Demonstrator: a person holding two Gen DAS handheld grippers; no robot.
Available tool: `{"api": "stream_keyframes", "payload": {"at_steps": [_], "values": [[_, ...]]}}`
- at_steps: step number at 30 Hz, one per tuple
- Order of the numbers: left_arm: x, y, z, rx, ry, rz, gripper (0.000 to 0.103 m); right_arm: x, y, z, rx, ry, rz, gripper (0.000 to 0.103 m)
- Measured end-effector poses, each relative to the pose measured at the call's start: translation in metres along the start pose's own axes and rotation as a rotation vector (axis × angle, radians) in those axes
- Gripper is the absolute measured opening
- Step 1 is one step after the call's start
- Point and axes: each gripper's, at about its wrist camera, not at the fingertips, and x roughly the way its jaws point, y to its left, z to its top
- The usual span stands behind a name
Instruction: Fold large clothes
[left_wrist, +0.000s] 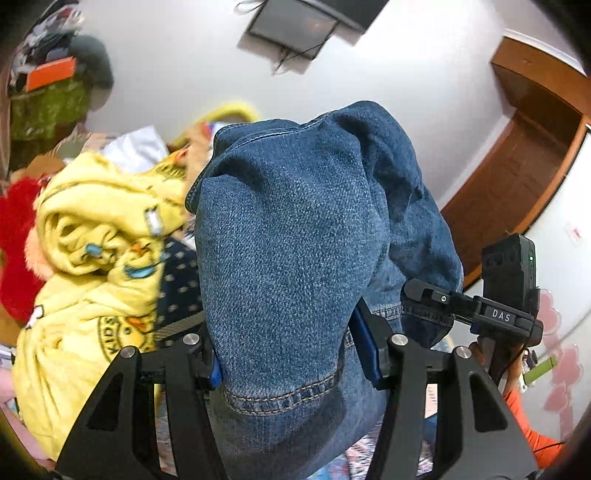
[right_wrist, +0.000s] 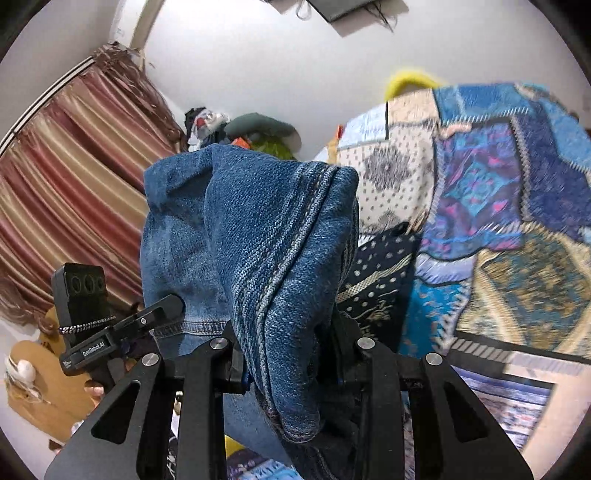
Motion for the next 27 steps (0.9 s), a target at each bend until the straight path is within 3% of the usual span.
{"api": "stream_keyframes", "payload": {"at_steps": [8, 14, 17, 20, 25, 27], "values": [[0.092, 0.076, -0.012, -0.108, 0.166, 0.064, 0.055, 0.094, -0.054, -0.007, 0.106, 0.126, -0.084, 0.028], [0.134, 0.099, -0.012, -0.137, 0.163, 0.119, 0.066, 0.125, -0.091, 0.001, 0.144, 0.147, -0.139, 0.030], [0.142, 0.101, -0.015, -0.139, 0.169, 0.179, 0.077, 0.127, -0.086, 0.003, 0.097, 0.153, -0.217, 0.036], [0.137, 0.097, -0.019, -0.139, 0.158, 0.224, 0.081, 0.121, -0.073, -0.001, 0.010, 0.145, -0.327, 0.044], [0.116, 0.074, -0.034, -0.036, 0.163, 0.342, 0.089, 0.119, -0.062, -0.014, -0.160, 0.184, -0.454, 0.070], [0.109, 0.066, -0.044, 0.007, 0.172, 0.374, 0.090, 0.113, -0.055, -0.028, -0.234, 0.215, -0.479, 0.070]]}}
